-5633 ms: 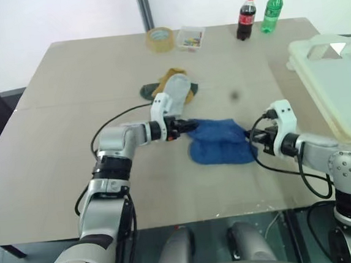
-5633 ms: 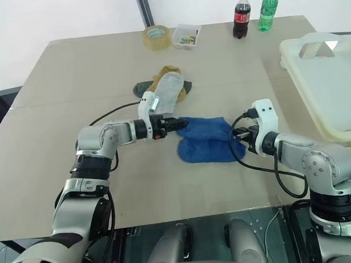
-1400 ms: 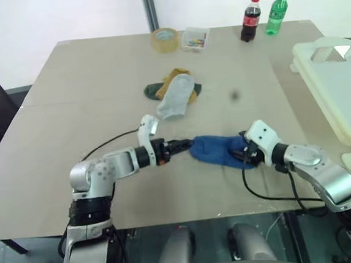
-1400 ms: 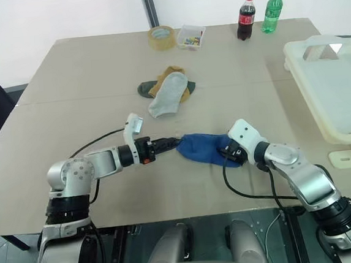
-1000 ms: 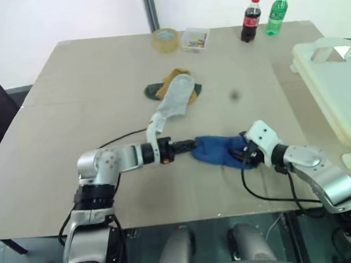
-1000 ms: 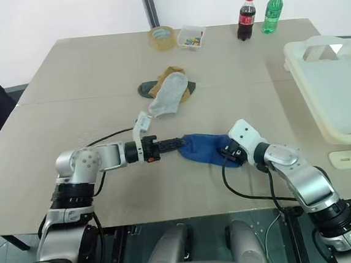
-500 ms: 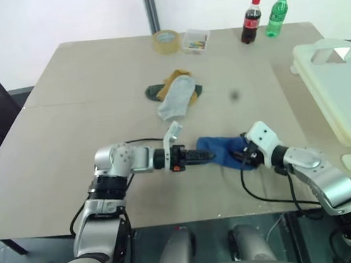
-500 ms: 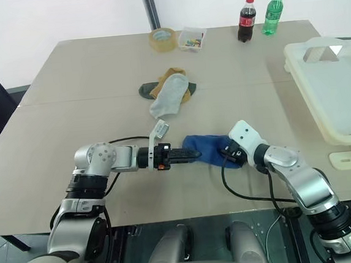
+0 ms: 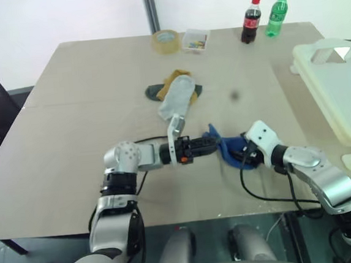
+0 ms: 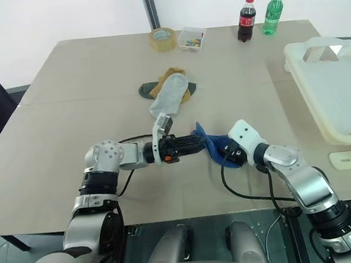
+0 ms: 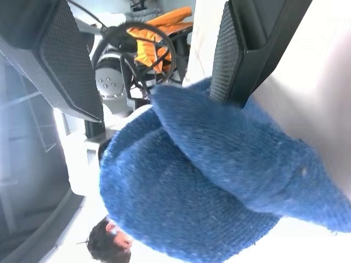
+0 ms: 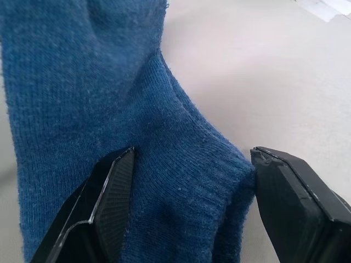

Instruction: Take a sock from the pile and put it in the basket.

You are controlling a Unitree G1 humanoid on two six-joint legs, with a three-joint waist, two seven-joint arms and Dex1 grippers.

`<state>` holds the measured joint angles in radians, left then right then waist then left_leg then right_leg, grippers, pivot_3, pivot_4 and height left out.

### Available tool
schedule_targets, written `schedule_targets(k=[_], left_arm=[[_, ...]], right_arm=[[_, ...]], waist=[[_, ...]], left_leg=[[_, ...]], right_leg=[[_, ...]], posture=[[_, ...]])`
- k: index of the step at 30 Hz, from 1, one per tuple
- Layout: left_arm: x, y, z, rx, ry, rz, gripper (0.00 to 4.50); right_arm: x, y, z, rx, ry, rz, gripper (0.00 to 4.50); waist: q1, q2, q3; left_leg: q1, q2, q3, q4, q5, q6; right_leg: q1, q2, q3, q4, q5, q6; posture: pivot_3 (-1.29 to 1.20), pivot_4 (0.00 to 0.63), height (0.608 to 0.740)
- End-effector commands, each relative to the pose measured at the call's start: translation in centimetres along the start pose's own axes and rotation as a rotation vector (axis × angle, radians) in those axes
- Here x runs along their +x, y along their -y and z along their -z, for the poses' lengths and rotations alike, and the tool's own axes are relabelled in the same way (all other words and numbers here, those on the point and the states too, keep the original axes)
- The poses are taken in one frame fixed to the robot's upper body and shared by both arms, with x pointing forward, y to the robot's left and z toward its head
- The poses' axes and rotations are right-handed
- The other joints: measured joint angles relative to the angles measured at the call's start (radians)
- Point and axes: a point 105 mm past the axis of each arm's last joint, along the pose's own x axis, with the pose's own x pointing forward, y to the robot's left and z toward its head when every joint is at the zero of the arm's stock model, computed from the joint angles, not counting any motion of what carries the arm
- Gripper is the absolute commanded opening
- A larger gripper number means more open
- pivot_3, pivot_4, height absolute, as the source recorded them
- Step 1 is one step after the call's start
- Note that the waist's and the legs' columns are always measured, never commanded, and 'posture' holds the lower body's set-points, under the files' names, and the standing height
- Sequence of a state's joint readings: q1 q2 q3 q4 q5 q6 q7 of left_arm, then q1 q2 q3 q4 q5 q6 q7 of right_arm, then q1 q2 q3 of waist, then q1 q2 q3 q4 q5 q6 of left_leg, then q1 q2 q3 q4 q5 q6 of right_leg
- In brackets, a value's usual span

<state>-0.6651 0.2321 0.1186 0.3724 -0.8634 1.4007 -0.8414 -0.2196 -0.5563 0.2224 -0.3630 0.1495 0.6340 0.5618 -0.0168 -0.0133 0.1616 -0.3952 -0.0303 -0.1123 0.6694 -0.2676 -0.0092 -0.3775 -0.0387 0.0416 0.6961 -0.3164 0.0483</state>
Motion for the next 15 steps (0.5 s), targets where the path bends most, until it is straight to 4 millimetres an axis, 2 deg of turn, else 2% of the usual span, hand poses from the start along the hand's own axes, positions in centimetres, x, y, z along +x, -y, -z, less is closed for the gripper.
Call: schedule_targets(k=[1, 9, 15], left_arm=[[-0.2, 0.1, -0.6, 0.040, 0.023, 0.000, 3.25], [-1.6, -1.0, -2.2, 0.092, 0.082, -0.068, 3.25], [-0.4, -1.0, -2.0, 0.109, 0.060, -0.041, 3.25]], right_arm=[[-0.2, 0.0, 0.5, -0.004, -0.033, 0.000, 3.45], [-0.3, 0.1, 0.3, -0.008, -0.030, 0.011, 3.45], [-0.1, 0.0, 0.2, -0.008, -0.029, 0.011, 3.45]], waist=[[0.000, 0.000, 0.000], [0.000, 0.000, 0.000], [0.001, 0.000, 0.000]], left_leg=[[0.000, 0.000, 0.000, 0.000, 0.000, 0.000], [0.000, 0.000, 0.000, 0.000, 0.000, 0.000], [0.000, 0.000, 0.000, 0.000, 0.000, 0.000]], right_leg=[[0.000, 0.000, 0.000, 0.000, 0.000, 0.000], [0.000, 0.000, 0.000, 0.000, 0.000, 0.000], [0.000, 0.001, 0.000, 0.000, 0.000, 0.000]], posture=[[0.00, 0.150, 0.740], [0.00, 0.150, 0.740], [0.00, 0.150, 0.740]])
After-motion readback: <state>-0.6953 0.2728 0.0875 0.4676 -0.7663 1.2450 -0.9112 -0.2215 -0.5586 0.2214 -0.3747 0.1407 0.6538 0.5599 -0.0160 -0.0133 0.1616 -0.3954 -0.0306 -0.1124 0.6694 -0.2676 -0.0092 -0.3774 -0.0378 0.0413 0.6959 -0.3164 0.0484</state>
